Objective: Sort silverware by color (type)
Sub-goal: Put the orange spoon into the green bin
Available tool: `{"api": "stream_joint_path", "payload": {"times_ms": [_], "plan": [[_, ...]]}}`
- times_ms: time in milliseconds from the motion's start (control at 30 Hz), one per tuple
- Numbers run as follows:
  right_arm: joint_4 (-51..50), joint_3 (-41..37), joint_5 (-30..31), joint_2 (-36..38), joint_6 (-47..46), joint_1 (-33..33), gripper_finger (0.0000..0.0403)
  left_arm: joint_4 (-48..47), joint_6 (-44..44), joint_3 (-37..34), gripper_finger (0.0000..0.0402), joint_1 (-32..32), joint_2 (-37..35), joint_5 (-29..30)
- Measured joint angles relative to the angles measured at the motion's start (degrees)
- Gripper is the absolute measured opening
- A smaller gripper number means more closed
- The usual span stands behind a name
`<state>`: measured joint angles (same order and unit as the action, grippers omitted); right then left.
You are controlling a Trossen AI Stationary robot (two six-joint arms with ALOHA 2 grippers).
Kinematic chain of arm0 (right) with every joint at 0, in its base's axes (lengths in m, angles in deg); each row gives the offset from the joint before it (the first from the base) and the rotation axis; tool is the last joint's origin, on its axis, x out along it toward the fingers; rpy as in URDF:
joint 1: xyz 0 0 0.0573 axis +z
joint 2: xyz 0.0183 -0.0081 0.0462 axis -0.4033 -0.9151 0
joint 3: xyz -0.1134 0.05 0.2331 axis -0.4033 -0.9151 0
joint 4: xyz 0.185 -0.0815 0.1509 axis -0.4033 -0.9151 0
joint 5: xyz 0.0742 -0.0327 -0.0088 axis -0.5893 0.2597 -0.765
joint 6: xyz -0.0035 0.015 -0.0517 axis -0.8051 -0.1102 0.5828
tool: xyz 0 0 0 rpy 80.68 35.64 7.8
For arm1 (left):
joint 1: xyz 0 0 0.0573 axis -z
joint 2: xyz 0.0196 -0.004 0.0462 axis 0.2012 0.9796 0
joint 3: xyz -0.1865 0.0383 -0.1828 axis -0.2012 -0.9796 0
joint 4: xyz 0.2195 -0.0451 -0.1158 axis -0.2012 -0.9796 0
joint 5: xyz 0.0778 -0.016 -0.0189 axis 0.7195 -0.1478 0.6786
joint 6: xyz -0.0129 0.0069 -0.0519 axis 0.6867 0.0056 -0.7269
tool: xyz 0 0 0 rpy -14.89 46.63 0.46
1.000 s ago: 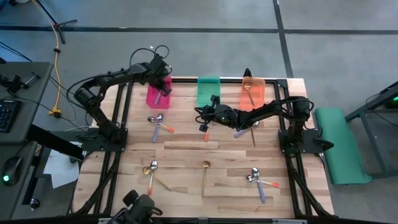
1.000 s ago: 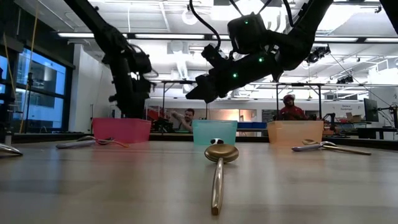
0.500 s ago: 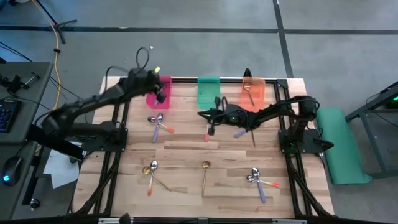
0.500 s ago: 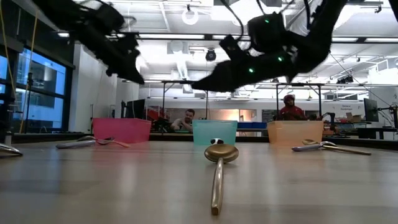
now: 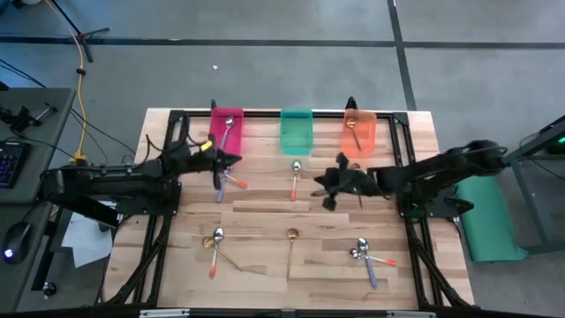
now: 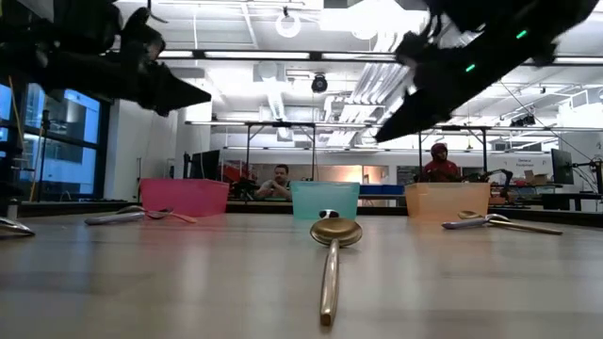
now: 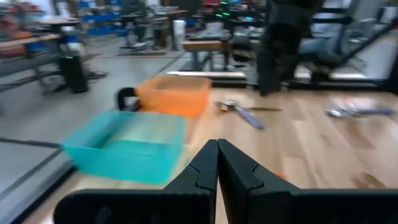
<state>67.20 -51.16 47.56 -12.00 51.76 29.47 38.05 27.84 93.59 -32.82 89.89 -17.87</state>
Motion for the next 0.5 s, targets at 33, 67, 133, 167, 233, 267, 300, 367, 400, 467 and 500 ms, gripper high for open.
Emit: {"api": "stream_joint_path", "payload": {"times_ms": [33, 67, 133, 167, 233, 267, 300, 367, 400, 467, 500], "plan": [[-3.7, 0.4, 0.7, 1.2, -2.8, 1.5, 0.0, 0.7, 0.0, -0.7, 0.0001, 1.1, 0.1, -0.1], [-7.0, 0.9, 1.7, 2.0, -5.6, 3.1, 0.0, 1.4, 0.0, -1.3, 0.0001, 2.2, 0.1, -0.2], [-13.6, 1.5, 3.5, 3.2, -10.5, 6.2, 0.0, 2.8, 0.1, -2.3, 0.0, 4.5, 0.0, -0.2], [-16.3, 2.1, 4.1, 3.4, -12.6, 7.8, 0.0, 3.0, 0.4, -2.8, 0.0, 5.5, 0.0, -0.2], [-21.5, 3.3, 4.5, 3.4, -17.1, 10.9, 0.0, 3.6, 0.5, -3.6, 0.0001, 7.4, 0.1, -0.2], [-23.8, 3.9, 4.5, 3.4, -19.5, 12.6, 0.0, 4.0, 0.5, -3.6, 0.0001, 8.3, 0.1, -0.2], [-25.6, 4.4, 4.5, 3.2, -21.8, 14.3, 0.0, 4.2, 0.5, -3.6, 0.0001, 9.1, 0.0, -0.2], [-28.1, 5.5, 4.5, 3.0, -25.9, 17.9, 0.0003, 4.2, 0.7, -3.7, 0.0001, 10.7, 0.0, -0.2], [-28.8, 6.0, 4.6, 2.9, -27.9, 19.7, 0.0007, 4.1, 1.1, -3.7, 0.0001, 11.3, 0.0, -0.2], [-29.8, 7.2, 4.6, 2.6, -32.0, 23.0, 0.0017, 4.2, 2.8, -3.7, 0.0001, 12.2, 0.0, -0.2], [-30.6, 7.9, 5.0, 2.4, -34.1, 24.7, 0.0025, 4.3, 3.6, -3.7, 0.0001, 12.6, 0.0, -0.1]]}}
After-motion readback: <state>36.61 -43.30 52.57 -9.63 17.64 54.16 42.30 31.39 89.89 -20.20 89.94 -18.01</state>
